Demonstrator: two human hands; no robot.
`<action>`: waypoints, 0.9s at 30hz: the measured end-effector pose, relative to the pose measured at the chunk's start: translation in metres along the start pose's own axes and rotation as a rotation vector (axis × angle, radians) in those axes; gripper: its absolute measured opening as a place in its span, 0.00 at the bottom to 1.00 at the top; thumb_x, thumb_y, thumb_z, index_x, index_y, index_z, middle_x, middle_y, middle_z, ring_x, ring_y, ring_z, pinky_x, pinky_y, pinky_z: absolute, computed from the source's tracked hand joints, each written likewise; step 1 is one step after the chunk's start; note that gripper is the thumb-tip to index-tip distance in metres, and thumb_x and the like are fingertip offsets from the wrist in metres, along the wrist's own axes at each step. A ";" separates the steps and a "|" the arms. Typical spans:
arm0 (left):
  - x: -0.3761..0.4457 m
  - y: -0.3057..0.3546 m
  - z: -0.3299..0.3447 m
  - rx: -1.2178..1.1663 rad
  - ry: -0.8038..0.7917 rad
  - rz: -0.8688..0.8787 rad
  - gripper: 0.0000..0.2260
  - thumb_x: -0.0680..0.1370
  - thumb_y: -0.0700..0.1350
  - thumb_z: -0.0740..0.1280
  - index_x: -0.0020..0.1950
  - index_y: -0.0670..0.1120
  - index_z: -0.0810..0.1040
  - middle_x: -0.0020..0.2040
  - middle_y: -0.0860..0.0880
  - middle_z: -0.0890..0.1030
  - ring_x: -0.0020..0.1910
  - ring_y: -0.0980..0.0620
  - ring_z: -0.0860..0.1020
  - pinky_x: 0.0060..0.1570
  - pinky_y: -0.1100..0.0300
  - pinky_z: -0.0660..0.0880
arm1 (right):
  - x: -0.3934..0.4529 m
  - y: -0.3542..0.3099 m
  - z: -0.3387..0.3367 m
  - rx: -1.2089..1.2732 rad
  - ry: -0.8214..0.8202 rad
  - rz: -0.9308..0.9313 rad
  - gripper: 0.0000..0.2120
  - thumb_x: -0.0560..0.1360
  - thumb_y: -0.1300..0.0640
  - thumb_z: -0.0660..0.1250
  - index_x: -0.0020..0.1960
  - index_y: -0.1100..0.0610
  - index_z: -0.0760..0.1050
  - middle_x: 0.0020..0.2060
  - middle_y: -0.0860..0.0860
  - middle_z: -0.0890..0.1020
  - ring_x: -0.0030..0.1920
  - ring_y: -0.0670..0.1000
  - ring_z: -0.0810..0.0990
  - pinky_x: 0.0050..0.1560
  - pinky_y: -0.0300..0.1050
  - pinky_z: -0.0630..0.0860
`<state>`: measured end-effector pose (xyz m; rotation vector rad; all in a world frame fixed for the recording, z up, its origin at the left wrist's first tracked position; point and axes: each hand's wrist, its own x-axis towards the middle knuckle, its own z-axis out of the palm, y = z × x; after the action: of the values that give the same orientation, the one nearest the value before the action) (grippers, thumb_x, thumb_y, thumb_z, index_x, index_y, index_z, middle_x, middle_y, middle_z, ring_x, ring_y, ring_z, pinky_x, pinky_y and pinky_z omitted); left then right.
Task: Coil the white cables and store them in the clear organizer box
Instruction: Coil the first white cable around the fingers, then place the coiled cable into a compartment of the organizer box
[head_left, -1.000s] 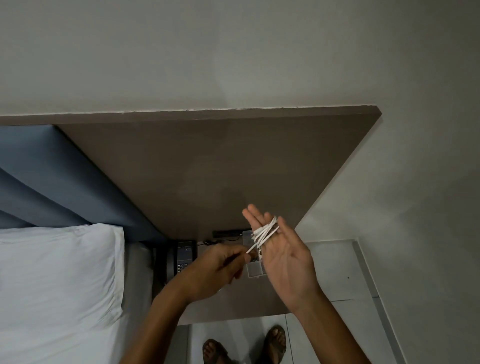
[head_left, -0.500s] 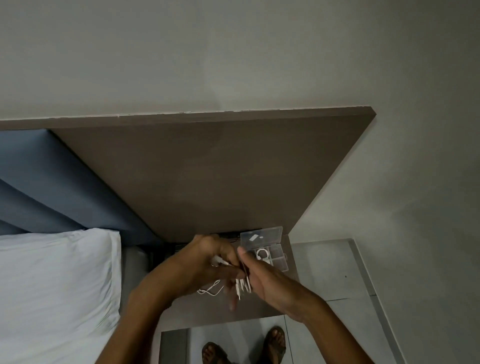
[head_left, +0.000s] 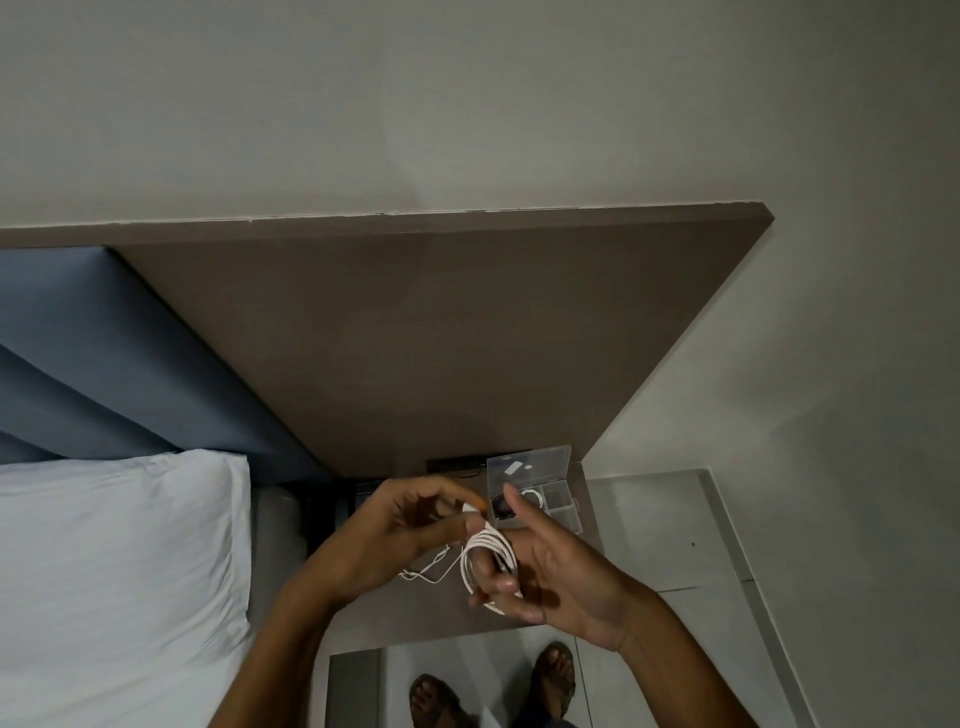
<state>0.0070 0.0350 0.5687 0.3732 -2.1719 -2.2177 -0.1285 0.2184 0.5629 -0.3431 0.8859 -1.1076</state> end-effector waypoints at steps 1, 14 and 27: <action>-0.001 -0.002 -0.003 -0.009 -0.018 -0.014 0.09 0.83 0.42 0.70 0.61 0.44 0.85 0.56 0.44 0.88 0.57 0.44 0.87 0.58 0.55 0.83 | 0.000 0.001 0.000 0.006 -0.005 -0.011 0.34 0.85 0.31 0.47 0.46 0.57 0.77 0.34 0.50 0.70 0.27 0.45 0.69 0.70 0.49 0.75; 0.015 -0.035 0.019 -0.241 -0.064 -0.148 0.15 0.80 0.47 0.74 0.66 0.47 0.84 0.64 0.46 0.87 0.65 0.47 0.84 0.63 0.59 0.81 | -0.002 0.022 -0.040 0.142 0.184 -0.003 0.25 0.88 0.43 0.57 0.37 0.49 0.81 0.28 0.46 0.68 0.23 0.43 0.64 0.45 0.45 0.61; 0.156 -0.108 0.113 0.103 0.325 -0.211 0.12 0.74 0.40 0.75 0.57 0.46 0.87 0.51 0.52 0.91 0.50 0.52 0.90 0.55 0.56 0.86 | 0.002 0.040 -0.205 0.064 0.610 -0.062 0.19 0.83 0.37 0.64 0.40 0.48 0.76 0.31 0.43 0.75 0.35 0.44 0.75 0.48 0.41 0.74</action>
<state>-0.1482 0.1227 0.4385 0.9335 -2.1558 -1.9658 -0.2595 0.2701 0.4086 0.0317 1.3774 -1.3209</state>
